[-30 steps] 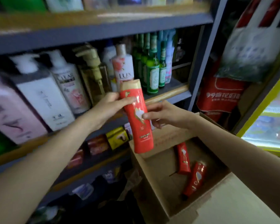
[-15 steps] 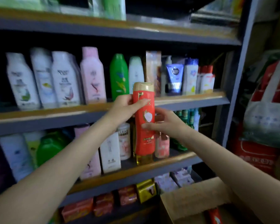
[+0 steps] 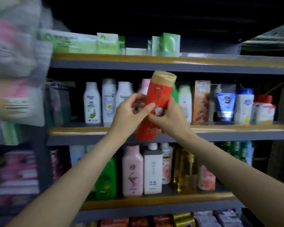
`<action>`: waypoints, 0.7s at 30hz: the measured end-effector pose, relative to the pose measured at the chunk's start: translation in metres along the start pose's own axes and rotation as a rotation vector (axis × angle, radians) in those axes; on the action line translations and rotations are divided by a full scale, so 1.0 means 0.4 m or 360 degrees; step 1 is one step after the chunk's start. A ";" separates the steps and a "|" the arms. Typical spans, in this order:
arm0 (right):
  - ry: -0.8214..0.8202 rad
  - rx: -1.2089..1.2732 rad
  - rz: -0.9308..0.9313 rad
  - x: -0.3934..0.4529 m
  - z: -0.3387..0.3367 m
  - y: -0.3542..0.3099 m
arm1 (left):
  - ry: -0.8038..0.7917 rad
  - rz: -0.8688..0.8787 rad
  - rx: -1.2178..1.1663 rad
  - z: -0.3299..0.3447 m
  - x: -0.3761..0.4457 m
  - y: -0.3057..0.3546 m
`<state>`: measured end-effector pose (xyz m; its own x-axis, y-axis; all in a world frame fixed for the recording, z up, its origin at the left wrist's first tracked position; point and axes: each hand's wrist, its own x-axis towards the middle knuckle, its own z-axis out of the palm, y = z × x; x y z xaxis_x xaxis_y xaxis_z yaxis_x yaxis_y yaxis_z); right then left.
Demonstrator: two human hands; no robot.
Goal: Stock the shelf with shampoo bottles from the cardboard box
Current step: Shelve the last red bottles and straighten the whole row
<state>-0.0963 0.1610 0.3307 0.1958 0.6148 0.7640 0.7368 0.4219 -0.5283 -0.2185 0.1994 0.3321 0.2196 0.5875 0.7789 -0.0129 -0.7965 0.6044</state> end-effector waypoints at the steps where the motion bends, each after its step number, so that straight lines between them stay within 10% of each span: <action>1: -0.0006 0.0056 -0.0026 0.011 0.036 -0.027 | 0.0052 -0.0013 0.0062 -0.041 -0.005 -0.006; 10: -0.0058 0.0245 -0.0189 0.083 0.365 -0.224 | 0.0459 -0.0168 0.0624 -0.375 -0.062 -0.081; 21: -0.0316 0.0087 0.0152 0.156 0.598 -0.247 | 0.0115 -0.0574 0.1137 -0.445 -0.049 -0.204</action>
<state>-0.3116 0.3170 0.3418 0.1281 0.7705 0.6244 0.6839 0.3874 -0.6183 -0.3955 0.2782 0.2972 0.0275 0.8145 0.5795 0.6795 -0.4404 0.5868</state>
